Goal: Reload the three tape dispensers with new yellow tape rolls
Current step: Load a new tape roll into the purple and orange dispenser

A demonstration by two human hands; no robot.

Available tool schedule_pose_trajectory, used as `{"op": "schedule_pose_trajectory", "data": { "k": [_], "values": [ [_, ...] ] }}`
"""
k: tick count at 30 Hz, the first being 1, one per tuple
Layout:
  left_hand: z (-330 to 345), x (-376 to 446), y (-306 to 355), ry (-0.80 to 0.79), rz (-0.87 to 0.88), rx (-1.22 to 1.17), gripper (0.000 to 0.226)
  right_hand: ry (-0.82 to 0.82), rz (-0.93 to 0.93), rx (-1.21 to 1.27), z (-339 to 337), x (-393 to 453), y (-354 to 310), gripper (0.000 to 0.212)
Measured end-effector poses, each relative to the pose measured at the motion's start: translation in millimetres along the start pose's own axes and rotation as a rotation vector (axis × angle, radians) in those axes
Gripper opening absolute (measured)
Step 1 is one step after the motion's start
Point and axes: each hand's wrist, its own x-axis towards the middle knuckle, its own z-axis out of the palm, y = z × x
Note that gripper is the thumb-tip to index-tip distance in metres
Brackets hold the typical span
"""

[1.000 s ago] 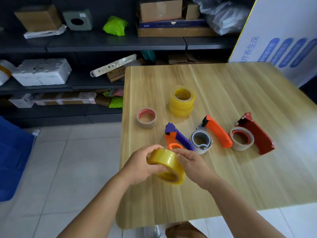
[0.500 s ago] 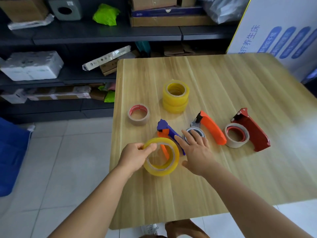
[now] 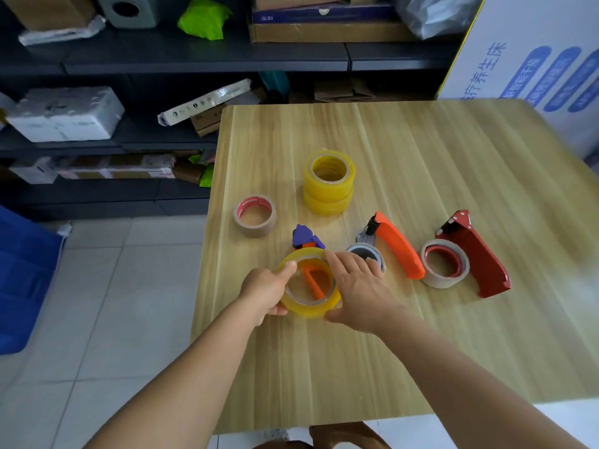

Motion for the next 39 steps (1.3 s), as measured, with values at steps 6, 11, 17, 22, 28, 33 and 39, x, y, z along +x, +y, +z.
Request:
{"op": "schedule_pose_trajectory", "data": {
  "k": [6, 11, 17, 22, 28, 33, 39],
  "values": [
    [-3, 2, -1, 0.014, -0.001, 0.019, 0.046, -0.087, -0.001, 0.071, -4, 4, 8, 0.118],
    [-28, 2, -4, 0.126, 0.023, 0.159, 0.052, -0.113, -0.031, 0.004, 4, 13, 4, 0.072],
    [-46, -3, -8, 0.136, 0.031, 0.204, 0.052, 0.066, -0.125, -0.035, 12, 16, -7, 0.074],
    [-35, -6, -11, 0.105, 0.047, 0.217, 0.05, 0.164, -0.105, -0.145, 13, 14, -1, 0.048],
    [-20, -5, -8, 0.05, 0.051, 0.132, 0.047, 0.07, -0.008, -0.112, 11, 10, 3, 0.037],
    [-16, -3, -5, 0.094, 0.056, 0.263, 0.05, 0.135, 0.052, -0.083, 10, 4, 8, 0.022],
    [-30, -9, 2, 0.183, 0.067, 0.436, 0.054, 0.143, 0.131, -0.1, 9, 6, 8, 0.024]
  ]
}}
